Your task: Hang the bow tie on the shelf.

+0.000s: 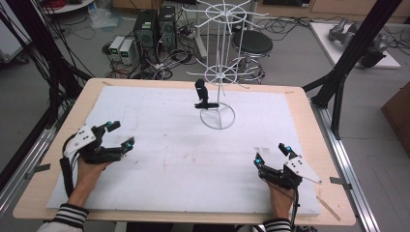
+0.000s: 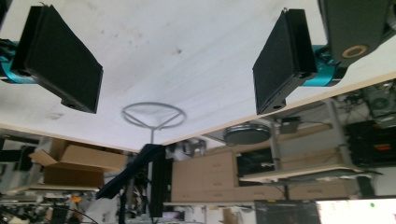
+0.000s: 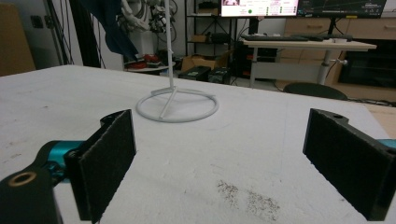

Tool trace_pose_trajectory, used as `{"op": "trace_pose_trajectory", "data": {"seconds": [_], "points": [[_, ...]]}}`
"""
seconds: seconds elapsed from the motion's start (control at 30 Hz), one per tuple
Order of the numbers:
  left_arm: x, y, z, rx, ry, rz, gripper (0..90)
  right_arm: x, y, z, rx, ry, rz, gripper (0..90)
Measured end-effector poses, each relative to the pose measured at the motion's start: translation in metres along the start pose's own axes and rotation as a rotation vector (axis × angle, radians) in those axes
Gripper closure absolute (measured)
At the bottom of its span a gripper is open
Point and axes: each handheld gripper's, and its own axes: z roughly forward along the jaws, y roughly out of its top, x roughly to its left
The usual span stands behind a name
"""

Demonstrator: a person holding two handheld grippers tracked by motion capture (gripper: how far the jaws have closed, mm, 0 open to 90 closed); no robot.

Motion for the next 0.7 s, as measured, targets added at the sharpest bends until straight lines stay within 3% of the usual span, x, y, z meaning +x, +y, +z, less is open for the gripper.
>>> {"op": "trace_pose_trajectory", "data": {"seconds": [0.07,0.2,0.43,0.53,0.7], "points": [[0.002,-0.013,-0.017,-0.027,0.017,-0.013,15.5,0.0,0.0,0.0,0.0,-0.001,-0.001,8.5],[0.001,-0.026,-0.026,-0.061,0.043,-0.024,15.5,0.0,0.0,0.0,0.001,-0.001,-0.002,8.5],[-0.002,-0.041,-0.027,-0.085,0.111,-0.04,15.4,0.0,0.0,0.0,0.001,-0.004,-0.003,8.4],[-0.004,-0.042,-0.026,-0.069,0.126,-0.016,15.4,0.0,0.0,0.0,0.0,-0.003,-0.003,8.4],[-0.005,-0.042,-0.027,-0.077,0.135,-0.013,15.4,0.001,0.0,-0.001,-0.004,-0.005,-0.006,8.5]]}}
